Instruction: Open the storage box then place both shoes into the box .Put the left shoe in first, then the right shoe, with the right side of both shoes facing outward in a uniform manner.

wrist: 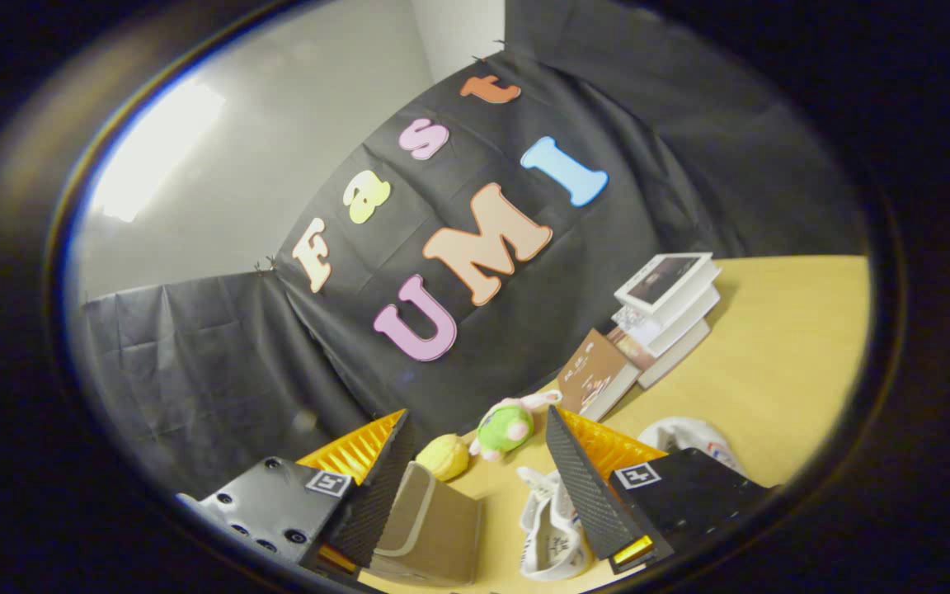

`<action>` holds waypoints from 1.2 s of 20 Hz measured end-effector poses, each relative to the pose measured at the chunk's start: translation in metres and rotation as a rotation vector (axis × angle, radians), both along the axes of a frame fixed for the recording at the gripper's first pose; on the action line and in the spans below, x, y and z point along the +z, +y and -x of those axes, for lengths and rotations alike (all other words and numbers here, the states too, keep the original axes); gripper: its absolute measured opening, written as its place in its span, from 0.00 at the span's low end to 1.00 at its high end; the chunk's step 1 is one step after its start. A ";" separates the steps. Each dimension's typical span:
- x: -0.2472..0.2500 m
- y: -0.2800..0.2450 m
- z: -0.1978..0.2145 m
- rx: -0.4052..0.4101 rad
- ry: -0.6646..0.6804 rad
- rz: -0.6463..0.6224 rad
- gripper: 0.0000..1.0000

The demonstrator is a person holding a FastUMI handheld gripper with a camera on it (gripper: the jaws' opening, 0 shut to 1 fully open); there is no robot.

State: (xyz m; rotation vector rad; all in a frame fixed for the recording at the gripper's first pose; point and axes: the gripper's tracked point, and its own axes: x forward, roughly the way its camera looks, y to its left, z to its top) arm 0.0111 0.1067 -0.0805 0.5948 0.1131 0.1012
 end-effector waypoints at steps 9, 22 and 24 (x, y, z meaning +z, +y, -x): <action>-0.083 0.096 0.021 0.177 0.245 -0.381 0.99; -0.148 0.172 0.035 0.322 0.440 -0.502 0.97; -0.150 0.182 0.039 0.351 0.466 -0.545 0.97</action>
